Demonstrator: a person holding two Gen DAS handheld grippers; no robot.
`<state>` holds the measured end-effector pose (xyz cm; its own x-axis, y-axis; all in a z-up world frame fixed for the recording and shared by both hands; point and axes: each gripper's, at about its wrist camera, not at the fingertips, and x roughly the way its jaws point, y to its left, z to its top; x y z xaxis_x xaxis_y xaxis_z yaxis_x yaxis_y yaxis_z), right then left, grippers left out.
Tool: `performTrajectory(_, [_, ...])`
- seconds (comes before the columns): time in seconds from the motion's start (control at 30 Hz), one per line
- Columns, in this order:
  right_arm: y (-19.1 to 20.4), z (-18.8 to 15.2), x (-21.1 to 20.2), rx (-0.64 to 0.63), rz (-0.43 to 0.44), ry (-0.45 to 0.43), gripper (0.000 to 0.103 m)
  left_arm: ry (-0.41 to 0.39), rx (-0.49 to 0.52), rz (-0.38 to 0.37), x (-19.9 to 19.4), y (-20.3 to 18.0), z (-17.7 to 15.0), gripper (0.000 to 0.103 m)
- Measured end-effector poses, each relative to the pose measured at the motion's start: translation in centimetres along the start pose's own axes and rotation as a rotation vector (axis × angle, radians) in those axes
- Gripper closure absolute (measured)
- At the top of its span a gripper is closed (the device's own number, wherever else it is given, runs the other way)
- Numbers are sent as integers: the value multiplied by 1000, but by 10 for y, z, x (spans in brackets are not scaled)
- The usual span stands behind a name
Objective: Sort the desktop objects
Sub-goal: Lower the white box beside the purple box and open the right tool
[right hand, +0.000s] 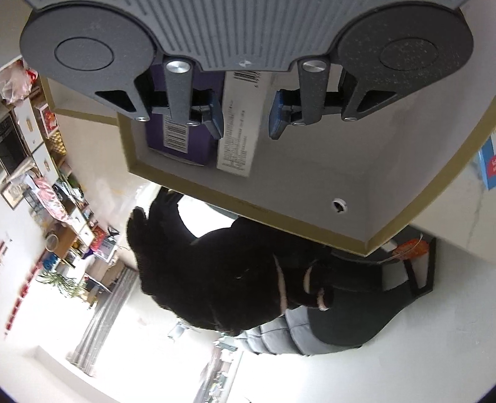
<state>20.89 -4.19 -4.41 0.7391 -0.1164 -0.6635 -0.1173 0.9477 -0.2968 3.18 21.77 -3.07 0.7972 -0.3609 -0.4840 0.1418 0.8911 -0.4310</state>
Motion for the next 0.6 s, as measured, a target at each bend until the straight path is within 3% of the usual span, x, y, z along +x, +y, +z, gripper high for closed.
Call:
performTrajectory(0.2, [32,5,21,-205,-138,28,68,-4,18,1,-5,-4,1,0])
performTrajectory(0.5, [62,3,37,-375,-318,99,67,-4,27,18,-9,-8,2,0])
performTrajectory(0.6, [66,3,38,-406,-329,110,67,-5,31,17,-12,-10,2,0])
